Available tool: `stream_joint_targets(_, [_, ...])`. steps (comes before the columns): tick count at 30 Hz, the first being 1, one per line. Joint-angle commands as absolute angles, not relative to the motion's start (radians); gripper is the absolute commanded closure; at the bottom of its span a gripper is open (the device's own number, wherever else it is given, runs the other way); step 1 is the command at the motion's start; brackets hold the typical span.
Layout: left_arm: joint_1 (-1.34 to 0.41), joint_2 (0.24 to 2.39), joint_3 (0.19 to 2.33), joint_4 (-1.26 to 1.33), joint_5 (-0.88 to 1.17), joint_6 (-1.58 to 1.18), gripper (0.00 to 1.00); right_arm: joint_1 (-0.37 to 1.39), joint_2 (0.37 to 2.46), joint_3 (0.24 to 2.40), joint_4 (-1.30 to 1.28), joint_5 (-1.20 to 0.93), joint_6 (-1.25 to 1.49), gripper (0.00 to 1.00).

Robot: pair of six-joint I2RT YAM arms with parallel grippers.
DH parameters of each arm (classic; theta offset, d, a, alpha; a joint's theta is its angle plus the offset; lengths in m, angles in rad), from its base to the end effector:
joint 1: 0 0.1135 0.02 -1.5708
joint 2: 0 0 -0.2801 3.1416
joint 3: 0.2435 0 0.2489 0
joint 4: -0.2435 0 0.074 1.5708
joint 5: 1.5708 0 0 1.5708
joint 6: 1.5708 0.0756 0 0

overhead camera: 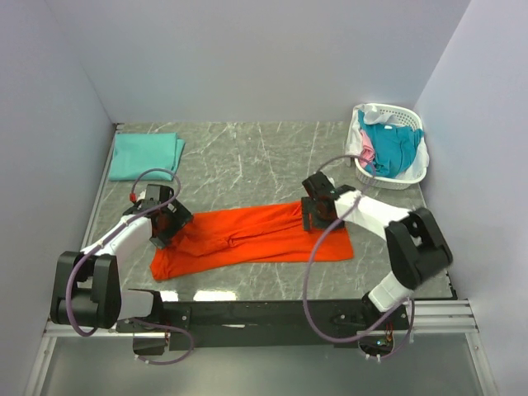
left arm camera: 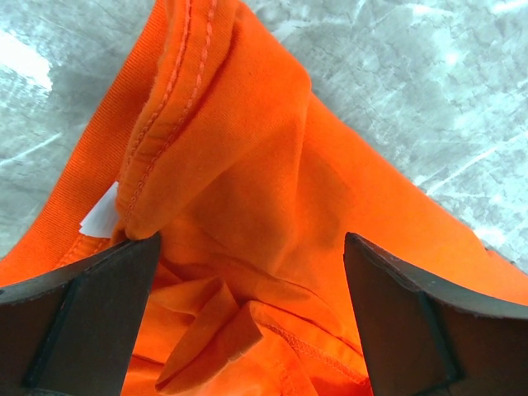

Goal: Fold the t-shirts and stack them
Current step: Fold the tshirt

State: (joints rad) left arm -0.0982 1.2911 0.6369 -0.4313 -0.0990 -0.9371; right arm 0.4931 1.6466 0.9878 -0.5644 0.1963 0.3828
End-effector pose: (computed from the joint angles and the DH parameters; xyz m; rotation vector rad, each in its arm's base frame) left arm 0.2401 -0.0161 0.1513 -1.1148 2.4199 -0.2116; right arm 0.2883 0.1382 0.1531 -0.1039 2.7432 -0.0404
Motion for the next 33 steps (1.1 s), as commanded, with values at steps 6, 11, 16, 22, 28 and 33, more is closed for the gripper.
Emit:
stream_joint_targets(6, [-0.087, 1.270, 0.632, -0.457, -0.147, -0.923, 0.01, 0.500, 1.422, 0.888, -0.637, 0.302, 0.508, 0.14])
stream_joint_targets(11, [-0.084, 1.292, 0.634, -0.443, -0.141, -0.925, 0.00, 0.414, 1.486, 1.038, -0.621, 0.269, 0.554, 0.12])
stream_joint_targets(16, [-0.084, 1.302, 0.643, -0.443, -0.143, -0.930, 0.00, 0.298, 1.609, 1.192, -0.598, 0.216, 0.569, 0.15])
stream_joint_targets(22, [-0.084, 1.308, 0.653, -0.449, -0.150, -0.931, 0.01, 0.270, 1.742, 1.298, -0.641, 0.242, 0.578, 0.19])
stream_joint_targets(28, [-0.083, 1.319, 0.661, -0.449, -0.155, -0.930, 0.01, 0.264, 1.776, 1.269, -0.650, 0.248, 0.578, 0.23])
stream_joint_targets(33, [-0.083, 1.335, 0.663, -0.449, -0.158, -0.930, 0.01, 0.255, 1.779, 1.232, -0.643, 0.258, 0.572, 0.54])
